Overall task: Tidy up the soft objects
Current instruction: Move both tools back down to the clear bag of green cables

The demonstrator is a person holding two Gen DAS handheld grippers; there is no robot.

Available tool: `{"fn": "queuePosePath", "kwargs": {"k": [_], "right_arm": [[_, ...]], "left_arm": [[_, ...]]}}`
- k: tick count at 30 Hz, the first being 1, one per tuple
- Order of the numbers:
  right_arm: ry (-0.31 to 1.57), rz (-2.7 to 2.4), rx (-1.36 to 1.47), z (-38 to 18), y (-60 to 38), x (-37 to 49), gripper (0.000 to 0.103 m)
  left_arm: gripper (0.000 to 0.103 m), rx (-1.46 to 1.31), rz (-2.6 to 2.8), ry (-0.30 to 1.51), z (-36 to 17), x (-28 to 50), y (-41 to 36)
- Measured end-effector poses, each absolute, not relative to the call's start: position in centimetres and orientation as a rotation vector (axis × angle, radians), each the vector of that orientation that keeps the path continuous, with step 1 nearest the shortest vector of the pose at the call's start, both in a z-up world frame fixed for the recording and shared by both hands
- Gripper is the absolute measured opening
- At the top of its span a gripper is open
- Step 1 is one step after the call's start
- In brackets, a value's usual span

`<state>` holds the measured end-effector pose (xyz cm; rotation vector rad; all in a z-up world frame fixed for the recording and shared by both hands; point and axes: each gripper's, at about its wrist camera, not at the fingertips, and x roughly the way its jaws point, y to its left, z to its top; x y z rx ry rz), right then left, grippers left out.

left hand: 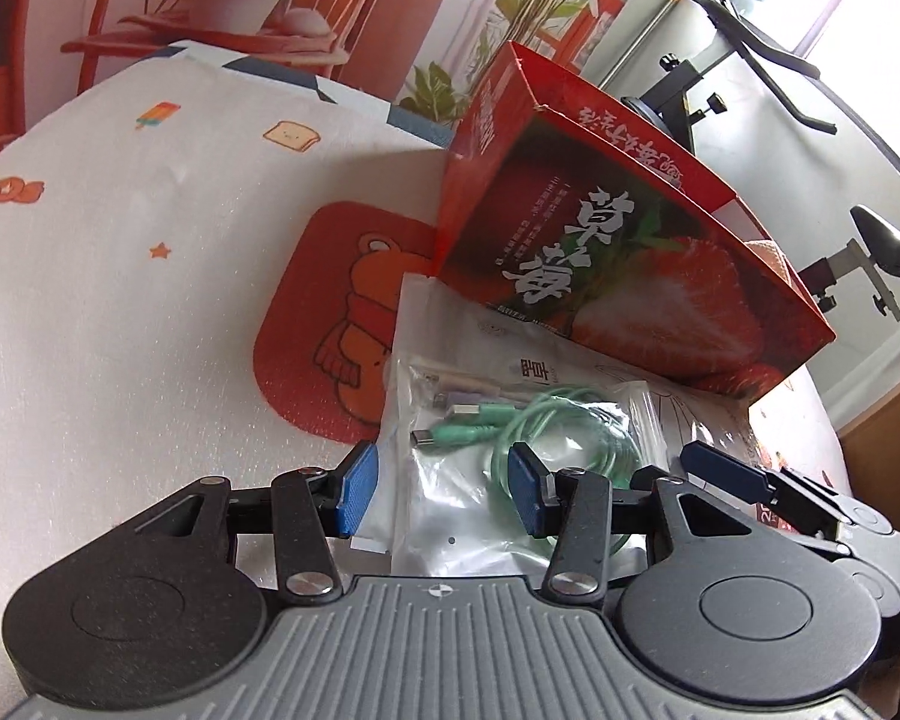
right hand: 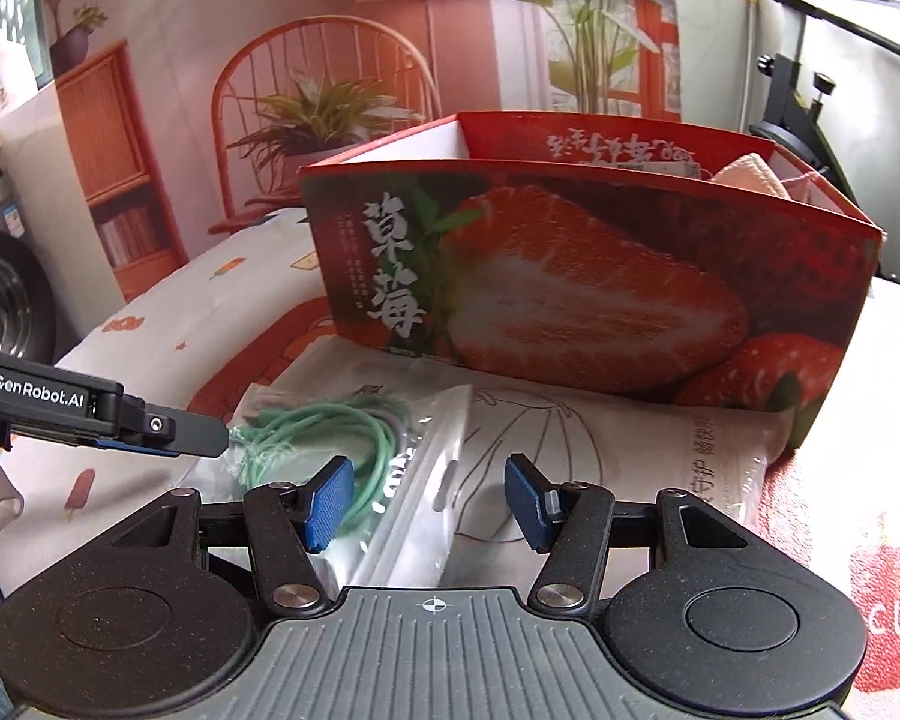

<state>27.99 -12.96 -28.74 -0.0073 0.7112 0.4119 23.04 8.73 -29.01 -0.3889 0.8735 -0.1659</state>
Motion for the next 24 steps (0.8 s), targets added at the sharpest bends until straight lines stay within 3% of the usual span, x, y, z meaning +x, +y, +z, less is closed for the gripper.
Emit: {"fn": "queuePosePath", "kwargs": {"k": [24], "right_arm": [[0.695,0.519,-0.012,-30.4,-12.5,26.1,0.054]], "left_arm": [[0.049,-0.367,-0.186,0.896,-30.1,22.6,7.2]]}}
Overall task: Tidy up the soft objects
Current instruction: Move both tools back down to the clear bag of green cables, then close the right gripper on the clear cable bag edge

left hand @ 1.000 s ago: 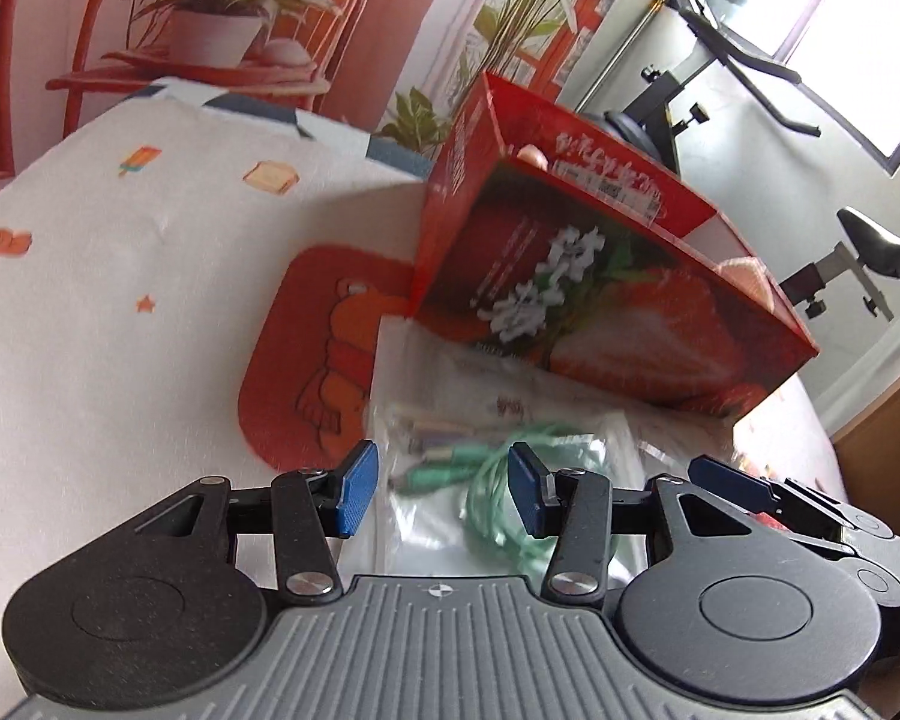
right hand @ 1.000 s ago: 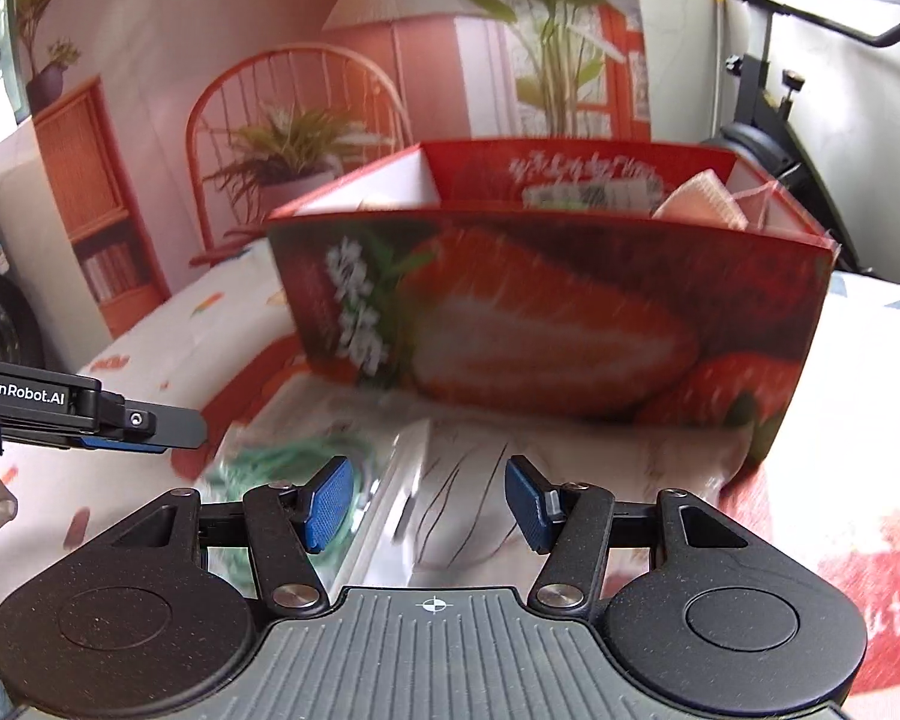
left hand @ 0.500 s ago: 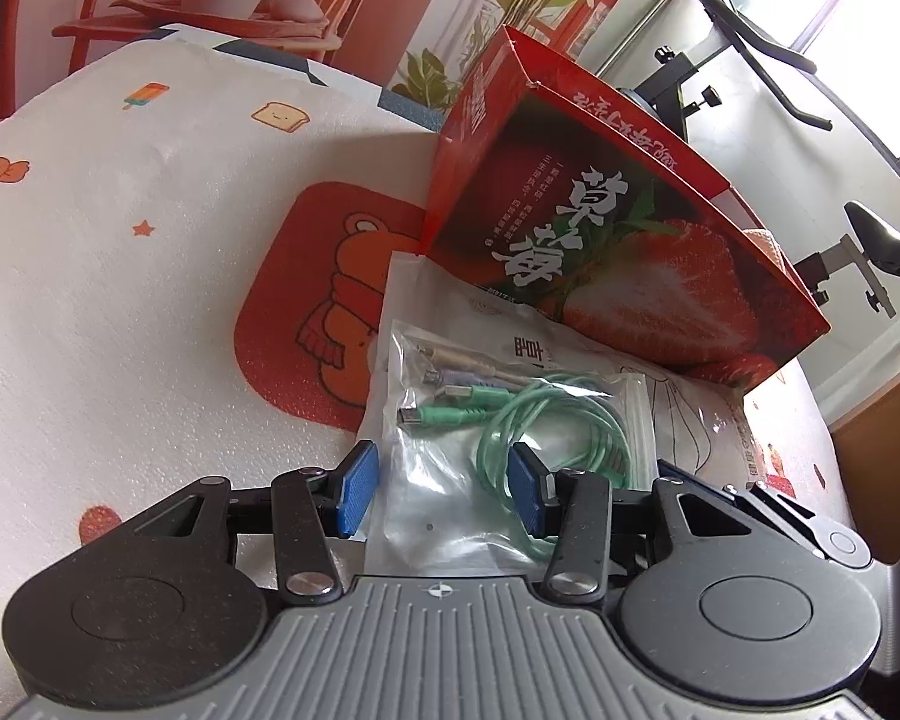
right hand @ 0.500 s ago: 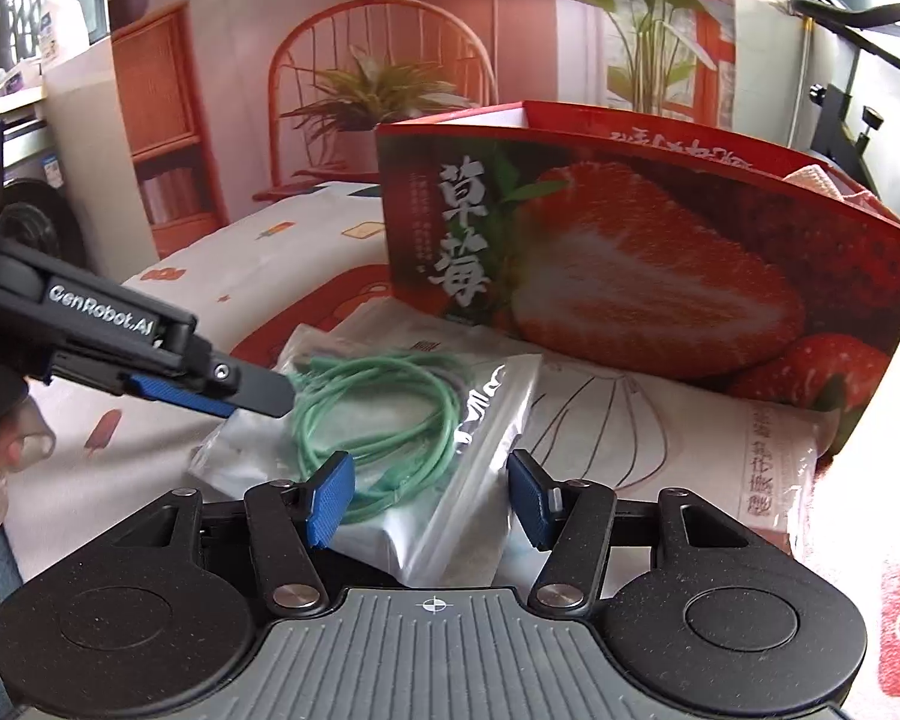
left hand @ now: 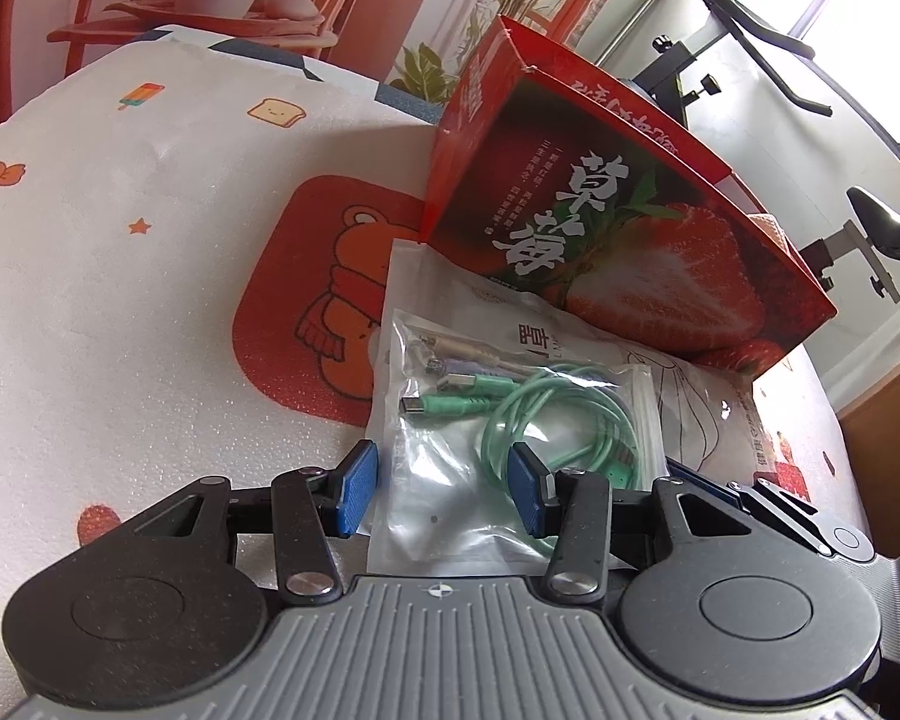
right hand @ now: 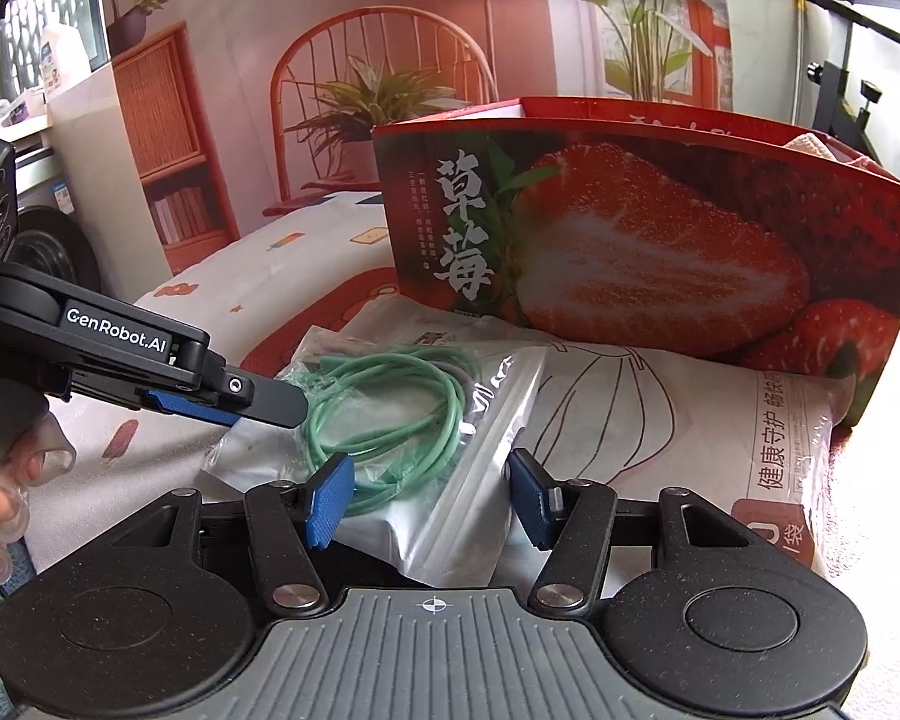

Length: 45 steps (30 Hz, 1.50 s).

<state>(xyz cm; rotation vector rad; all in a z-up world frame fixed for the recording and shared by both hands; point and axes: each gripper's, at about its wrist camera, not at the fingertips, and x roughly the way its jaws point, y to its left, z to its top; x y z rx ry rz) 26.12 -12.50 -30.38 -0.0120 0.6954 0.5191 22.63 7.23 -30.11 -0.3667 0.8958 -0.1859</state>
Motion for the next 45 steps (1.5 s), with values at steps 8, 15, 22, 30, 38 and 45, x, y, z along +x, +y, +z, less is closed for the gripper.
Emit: {"fn": "queuePosePath", "kwargs": {"k": [8,15,22,30,38,45], "right_arm": [[0.720,0.528,0.047,-30.3,-12.9,26.2,0.052],[0.795,0.538,0.256,-30.7,-14.5,26.9,0.028],[0.785,0.517,0.247,-30.3,-14.8,26.8,0.015],[0.772,0.461,0.218,-29.4,-17.1,26.1,0.014],[0.774,0.430,0.178,-29.5,-19.0,24.9,0.014],[0.772,0.422,0.197,-30.0,-19.8,24.9,0.015]], "left_arm": [[0.049,-0.354,-0.189,0.897,-29.7,22.5,7.0],[0.049,-0.318,-0.198,0.900,-29.4,22.3,6.4],[0.049,-0.318,-0.222,0.900,-29.1,21.9,6.0],[0.049,-0.292,-0.299,0.911,-28.9,22.3,4.4],[0.049,-0.240,-0.306,0.901,-28.8,24.9,2.5],[0.050,-0.258,-0.347,0.905,-29.2,26.3,1.1]]}}
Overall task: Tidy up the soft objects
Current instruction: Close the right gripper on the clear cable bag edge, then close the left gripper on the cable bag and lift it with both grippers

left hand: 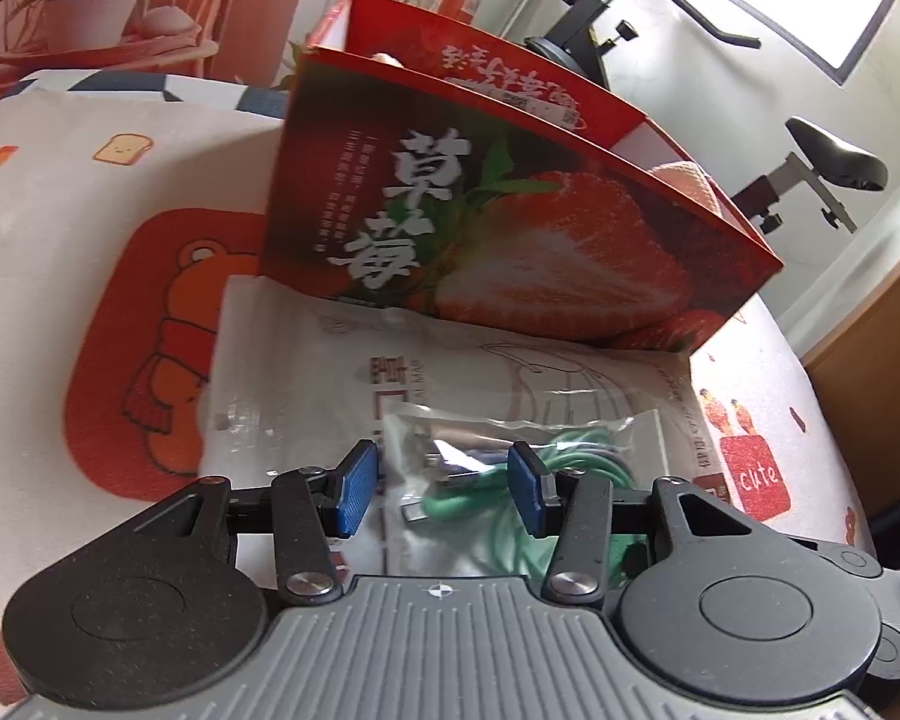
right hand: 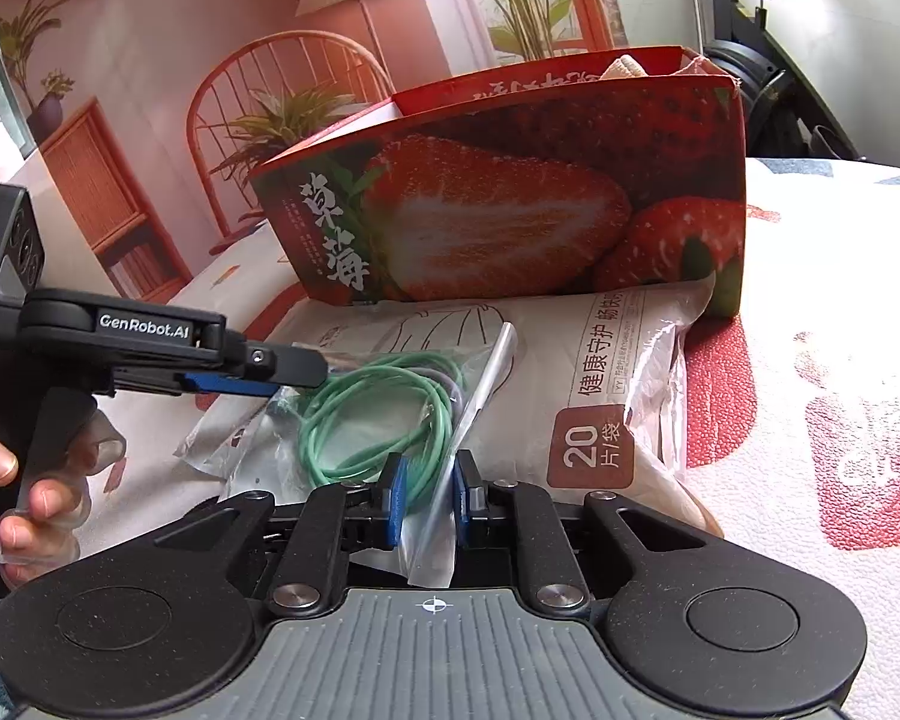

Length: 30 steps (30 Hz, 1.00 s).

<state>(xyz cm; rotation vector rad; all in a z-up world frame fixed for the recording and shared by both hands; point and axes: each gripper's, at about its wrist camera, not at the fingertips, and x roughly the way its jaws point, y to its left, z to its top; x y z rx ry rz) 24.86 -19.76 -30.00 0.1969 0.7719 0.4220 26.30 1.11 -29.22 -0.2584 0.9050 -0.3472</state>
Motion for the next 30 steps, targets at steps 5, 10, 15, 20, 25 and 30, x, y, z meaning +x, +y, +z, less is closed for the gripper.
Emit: {"fn": "queuePosePath", "kwargs": {"k": [5,10,15,20,25,30], "right_arm": [[0.774,0.423,0.216,-30.4,-20.1,24.9,0.015],[0.776,0.423,0.223,-30.5,-20.1,25.0,0.015],[0.775,0.421,0.225,-30.6,-20.0,24.9,0.015],[0.779,0.415,0.216,-30.4,-19.9,24.9,0.015],[0.734,0.415,0.182,-29.4,-19.6,24.6,0.014],[0.658,0.420,0.146,-27.5,-19.5,24.6,0.014]], "left_arm": [[0.052,-0.273,-0.370,0.905,-29.5,25.8,1.2],[0.052,-0.282,-0.403,0.909,-29.8,24.5,1.9],[0.050,-0.330,-0.429,0.953,-30.7,24.0,2.3],[0.042,-0.302,-0.441,0.938,-30.3,23.7,1.3],[0.038,-0.327,-0.446,0.914,-29.7,23.4,1.7],[0.038,-0.339,-0.455,0.846,-27.6,23.3,1.8]]}}
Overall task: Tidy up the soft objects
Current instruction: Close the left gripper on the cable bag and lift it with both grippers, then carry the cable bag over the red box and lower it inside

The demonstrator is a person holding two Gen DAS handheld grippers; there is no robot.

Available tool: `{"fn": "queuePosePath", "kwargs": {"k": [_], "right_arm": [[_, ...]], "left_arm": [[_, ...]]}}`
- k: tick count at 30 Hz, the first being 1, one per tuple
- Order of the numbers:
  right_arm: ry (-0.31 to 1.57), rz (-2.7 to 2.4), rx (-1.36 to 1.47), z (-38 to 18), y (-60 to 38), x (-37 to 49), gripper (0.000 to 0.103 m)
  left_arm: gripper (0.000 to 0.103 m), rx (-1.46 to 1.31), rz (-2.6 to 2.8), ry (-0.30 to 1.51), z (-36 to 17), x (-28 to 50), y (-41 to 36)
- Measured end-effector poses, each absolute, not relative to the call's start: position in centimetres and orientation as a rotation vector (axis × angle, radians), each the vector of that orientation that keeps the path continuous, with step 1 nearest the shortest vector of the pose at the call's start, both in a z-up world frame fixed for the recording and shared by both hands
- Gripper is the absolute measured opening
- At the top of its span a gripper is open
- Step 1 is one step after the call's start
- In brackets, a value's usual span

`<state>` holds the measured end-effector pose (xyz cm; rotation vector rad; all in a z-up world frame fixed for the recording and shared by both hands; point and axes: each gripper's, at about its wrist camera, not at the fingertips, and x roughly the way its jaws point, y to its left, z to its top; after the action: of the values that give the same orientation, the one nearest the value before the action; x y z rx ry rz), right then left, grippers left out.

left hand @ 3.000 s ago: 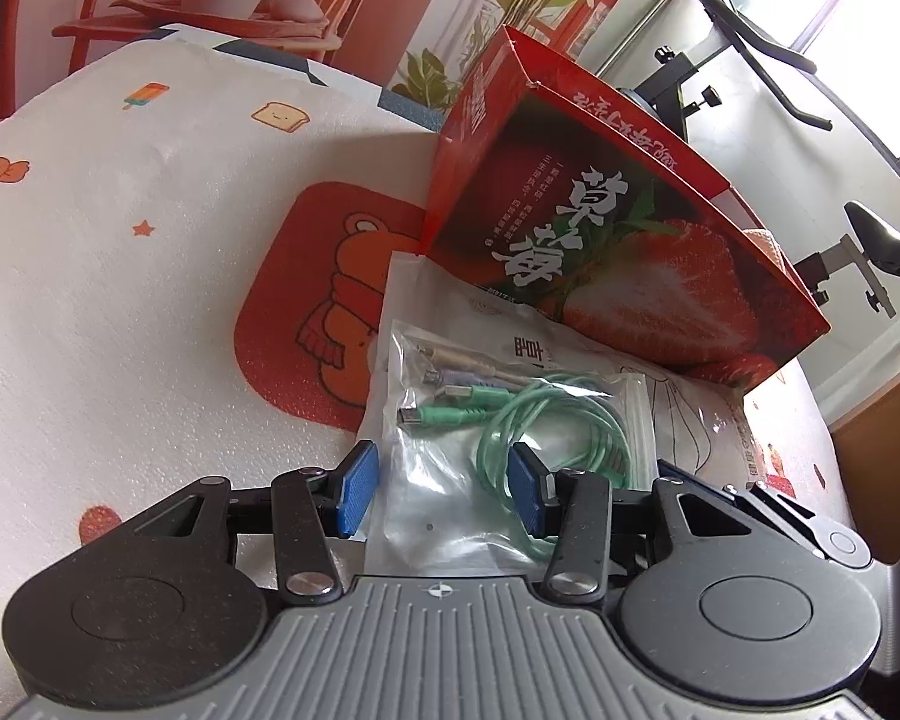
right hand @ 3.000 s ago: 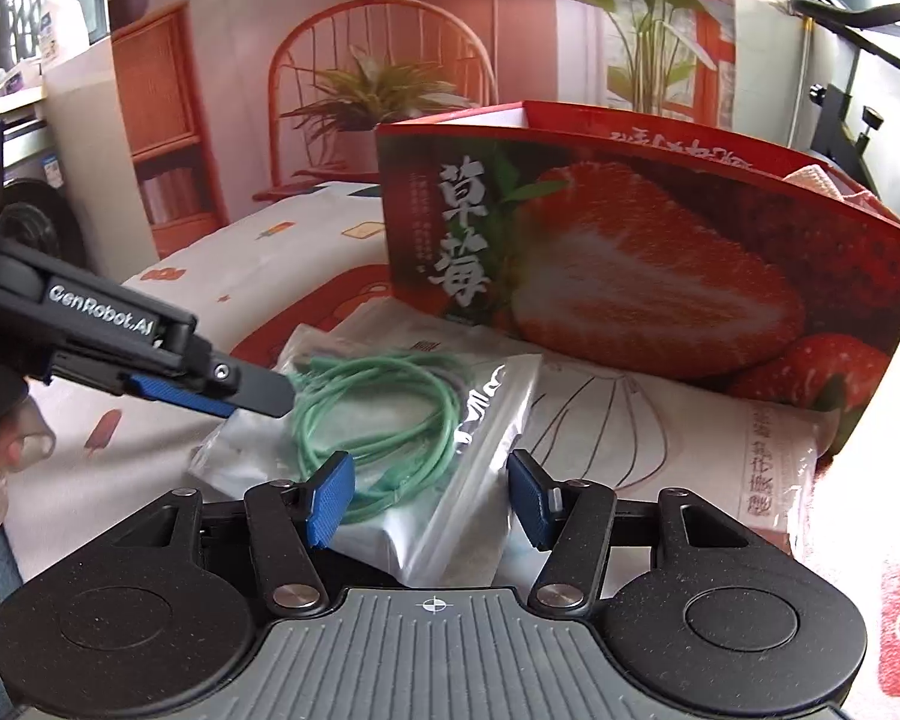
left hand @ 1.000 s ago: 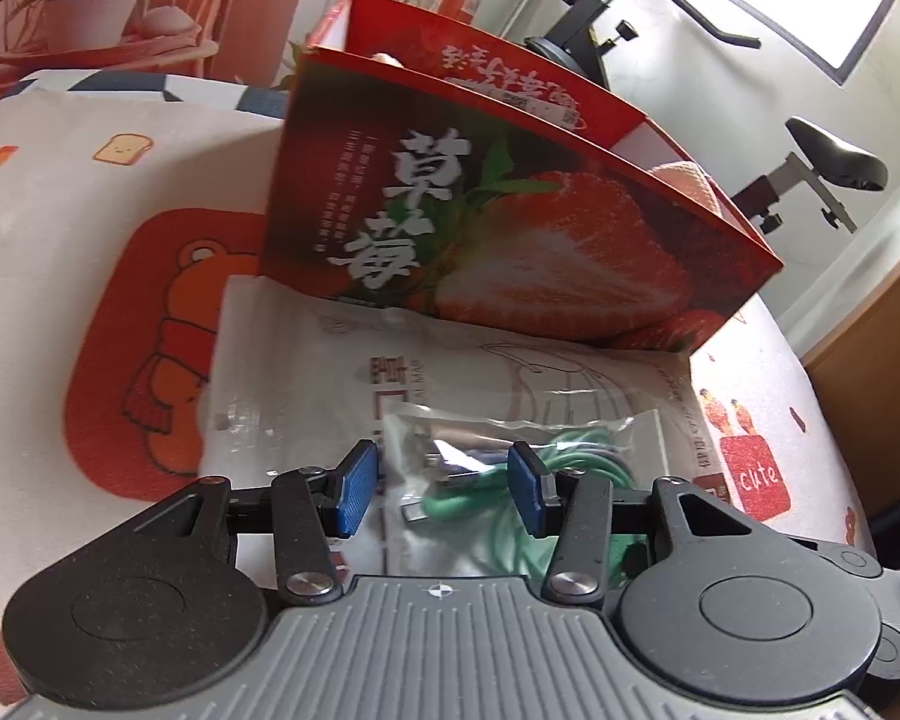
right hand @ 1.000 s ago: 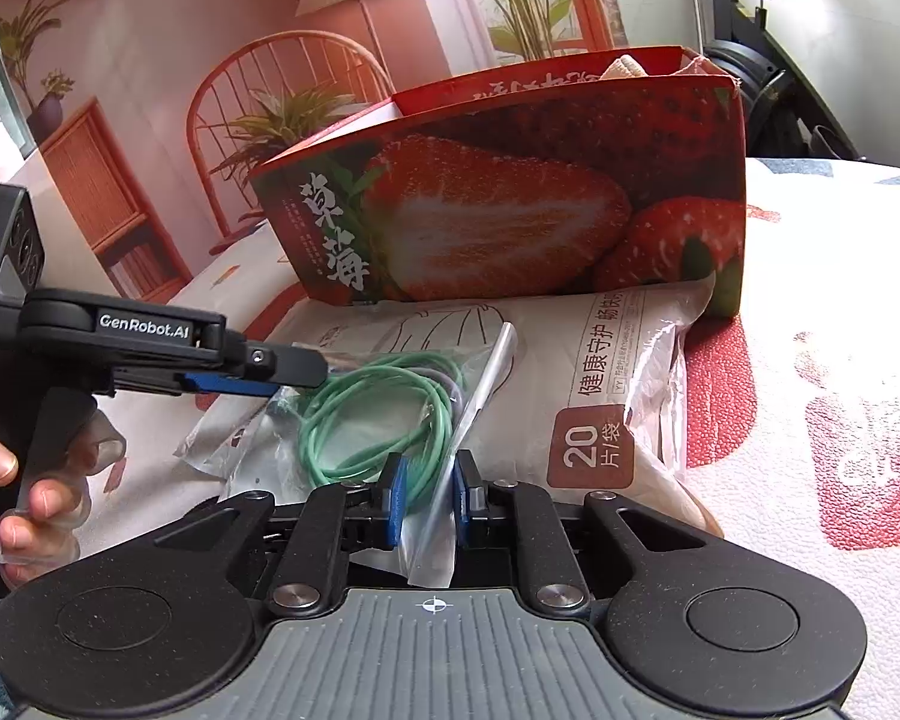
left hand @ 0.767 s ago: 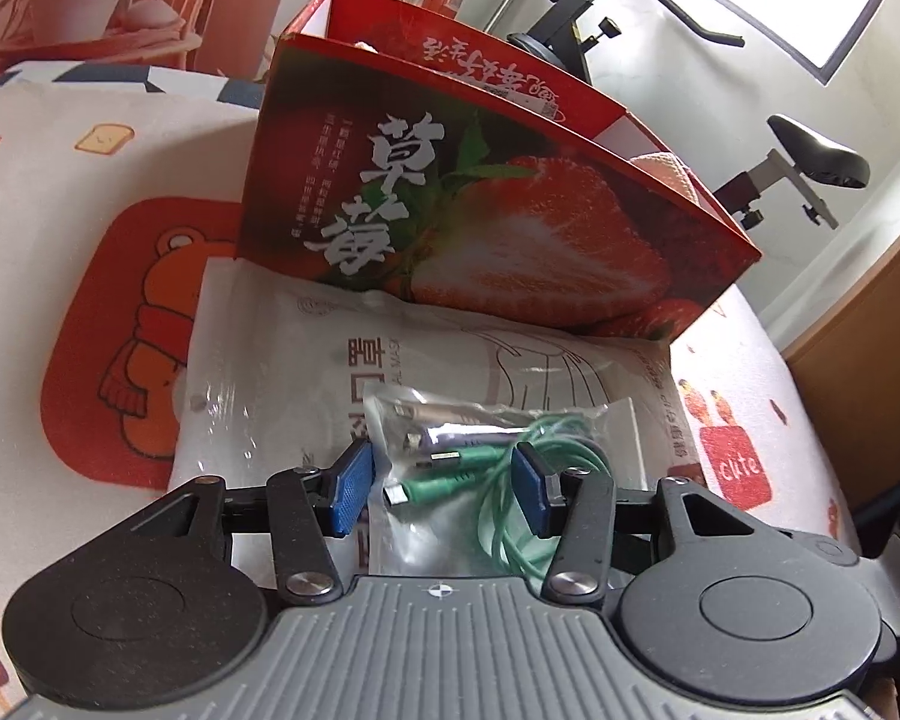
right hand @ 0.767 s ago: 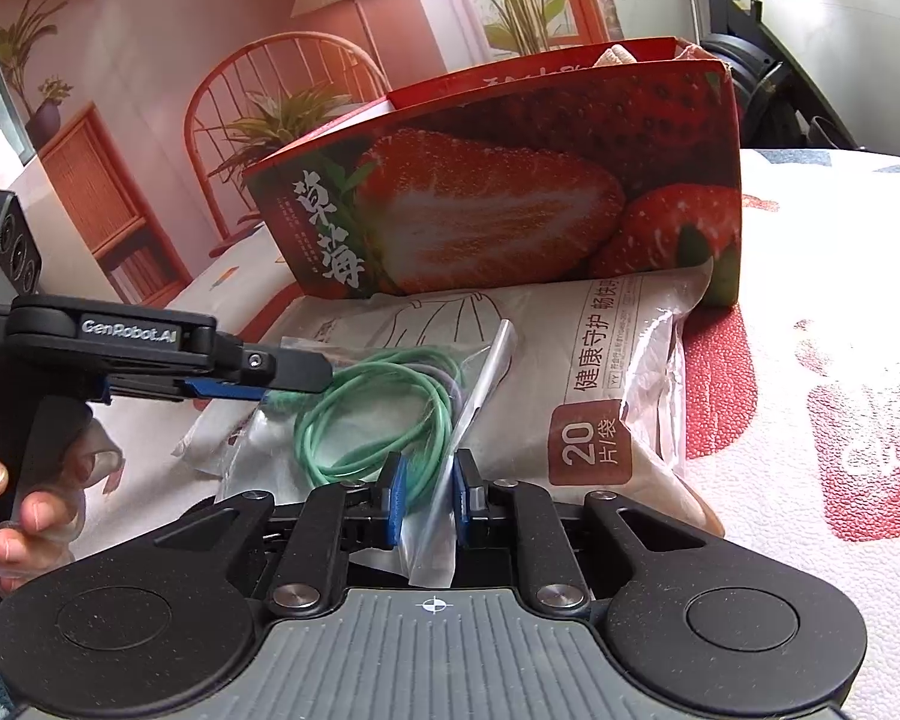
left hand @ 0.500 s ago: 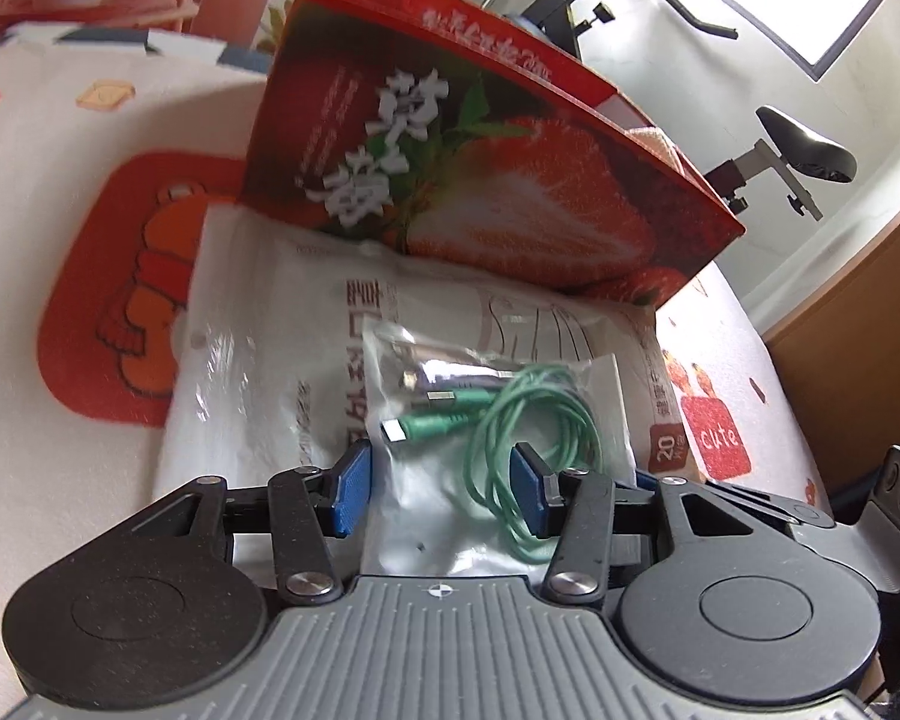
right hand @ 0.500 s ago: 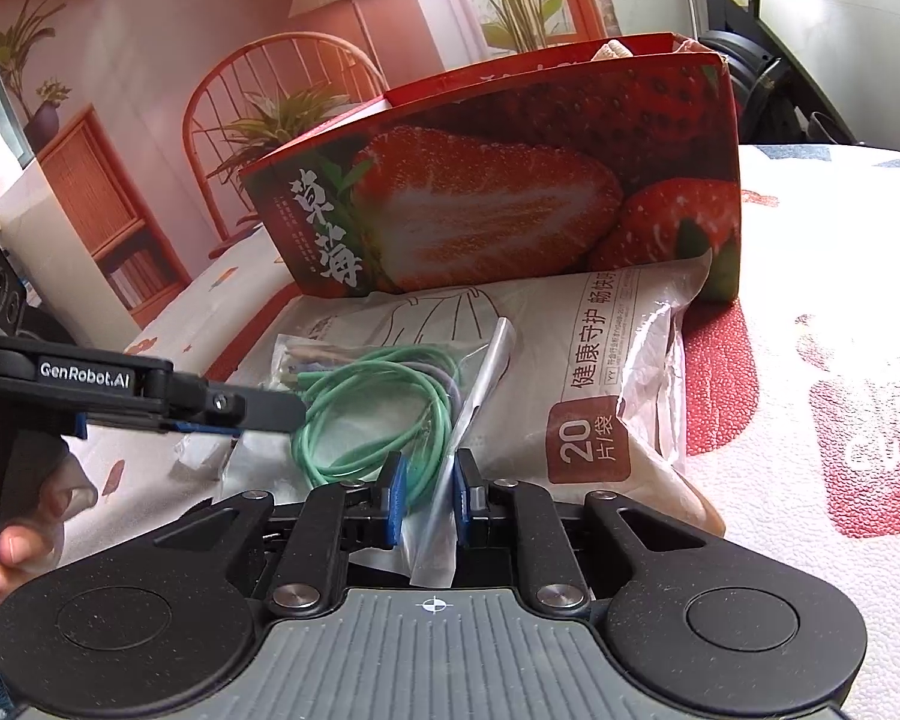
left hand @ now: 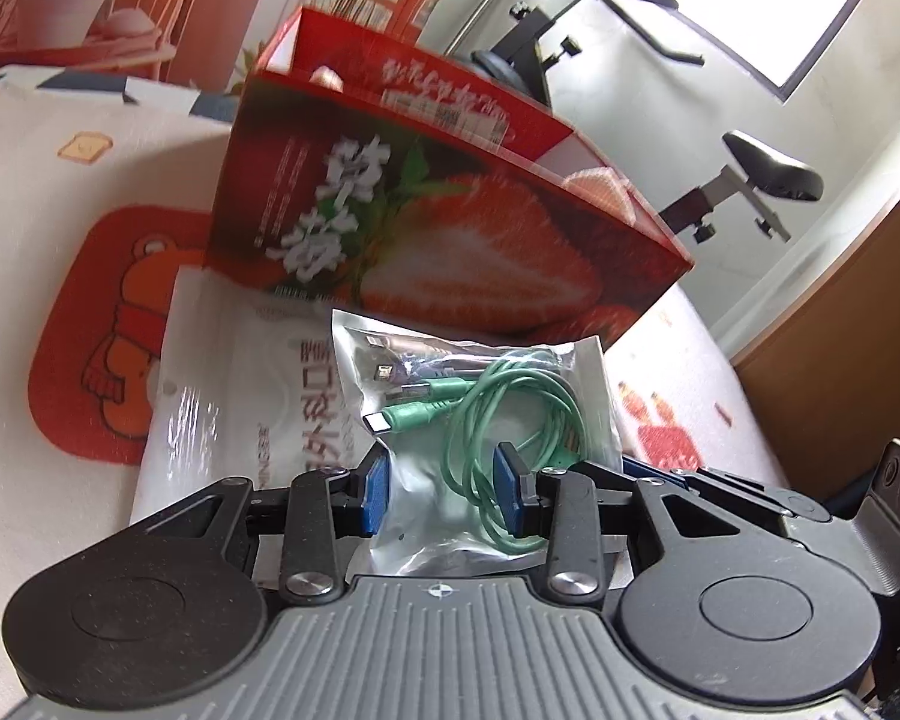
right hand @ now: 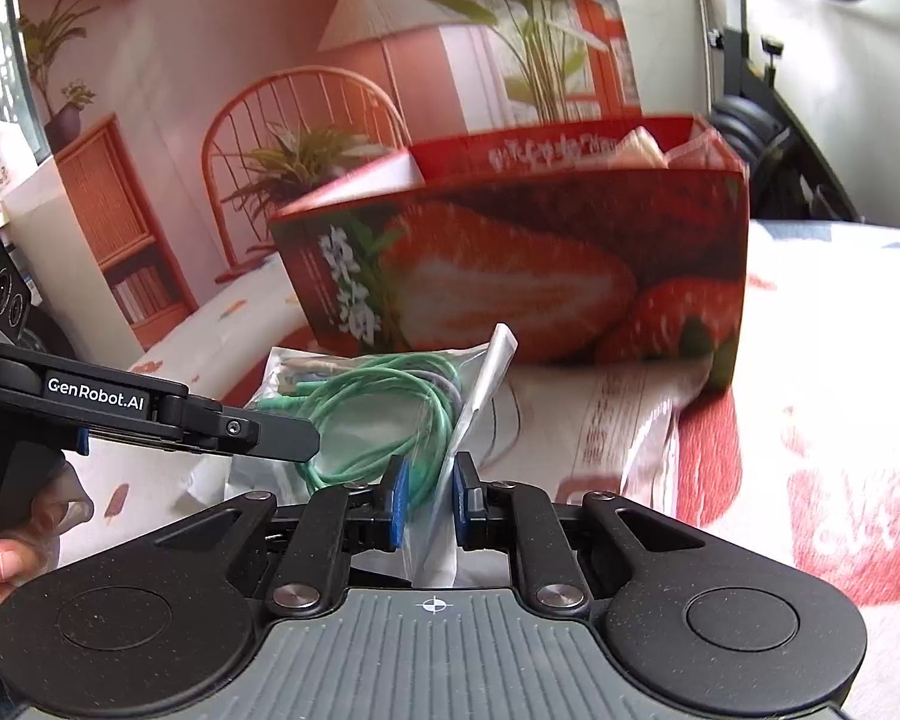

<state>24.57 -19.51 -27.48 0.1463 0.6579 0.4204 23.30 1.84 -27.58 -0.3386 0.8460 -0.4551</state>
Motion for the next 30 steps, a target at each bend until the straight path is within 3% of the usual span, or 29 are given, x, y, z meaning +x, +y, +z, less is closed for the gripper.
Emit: {"fn": "queuePosePath", "kwargs": {"k": [11,20,30], "right_arm": [[0.482,0.395,0.122,-21.0,-20.5,28.2,0.014],[0.448,0.344,0.158,-18.7,-21.4,35.3,0.014],[0.602,0.250,0.178,-21.3,-19.9,43.6,0.013]], "left_arm": [[0.038,-0.329,-0.501,0.678,-21.0,27.2,0.6],[0.038,-0.288,-0.489,0.618,-19.0,33.8,-0.5],[0.038,-0.212,-0.427,0.759,-21.6,40.0,-1.3]]}}
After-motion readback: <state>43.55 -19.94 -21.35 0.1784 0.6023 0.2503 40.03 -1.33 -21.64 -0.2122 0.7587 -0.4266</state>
